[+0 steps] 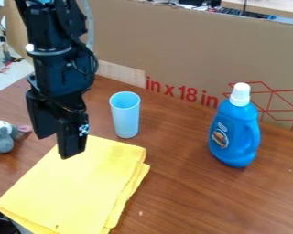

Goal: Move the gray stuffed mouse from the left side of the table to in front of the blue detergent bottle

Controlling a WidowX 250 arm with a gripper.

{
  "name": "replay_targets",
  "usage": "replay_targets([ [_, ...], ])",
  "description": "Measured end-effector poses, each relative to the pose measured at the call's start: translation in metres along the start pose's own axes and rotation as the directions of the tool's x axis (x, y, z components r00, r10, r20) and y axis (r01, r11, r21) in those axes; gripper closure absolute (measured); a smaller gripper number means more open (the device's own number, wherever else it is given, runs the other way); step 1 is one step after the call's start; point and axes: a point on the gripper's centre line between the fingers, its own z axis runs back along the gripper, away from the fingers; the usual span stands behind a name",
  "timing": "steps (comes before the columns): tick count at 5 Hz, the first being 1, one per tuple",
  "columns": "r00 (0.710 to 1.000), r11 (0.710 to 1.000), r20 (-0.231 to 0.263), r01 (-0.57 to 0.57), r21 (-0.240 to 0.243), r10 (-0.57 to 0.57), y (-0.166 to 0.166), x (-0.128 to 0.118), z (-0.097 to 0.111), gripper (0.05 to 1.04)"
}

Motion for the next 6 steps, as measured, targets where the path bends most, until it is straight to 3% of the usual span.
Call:
replay_targets([
  [1, 1.000, 1.000, -0.013, 0.000, -0.005, 0.000, 0.000, -0.001, -0.003, 0.083],
  [2, 0.994, 0.994, 0.036, -0.106, 0.005, 0.105, 0.027, -0.006, 0.008, 0.083],
  [3, 0.966, 0.971, 0.118, -0.236, 0.034, 0.231, 0.065, -0.009, 0.026, 0.083],
  [4, 0.933, 0.934, 0.091, -0.354, 0.054, 0.348, 0.102, -0.001, 0.013, 0.083],
  [5, 0.876, 0.869, 0.088, -0.481, 0.114, 0.473, 0.130, 0.004, -0.002, 0.083],
  [6, 0.838, 0.823, 0.098, -0.546, 0.153, 0.537, 0.146, 0.011, -0.005, 0.083],
])
